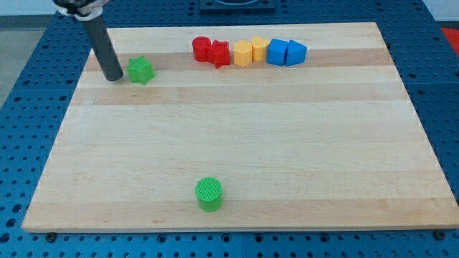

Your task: Push green star to the left of red circle

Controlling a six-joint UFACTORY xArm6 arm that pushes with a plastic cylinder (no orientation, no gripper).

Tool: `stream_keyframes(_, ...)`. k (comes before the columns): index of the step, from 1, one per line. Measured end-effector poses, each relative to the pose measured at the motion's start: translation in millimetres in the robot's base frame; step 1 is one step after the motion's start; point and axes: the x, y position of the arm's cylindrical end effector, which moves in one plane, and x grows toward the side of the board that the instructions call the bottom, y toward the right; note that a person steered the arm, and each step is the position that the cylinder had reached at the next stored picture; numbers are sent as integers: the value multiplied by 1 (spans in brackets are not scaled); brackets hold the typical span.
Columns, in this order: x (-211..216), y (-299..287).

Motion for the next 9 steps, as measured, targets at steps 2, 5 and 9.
stream_keyframes(2,22,30)
stream_keyframes(5,-11,90)
stream_keyframes(9,-22,47)
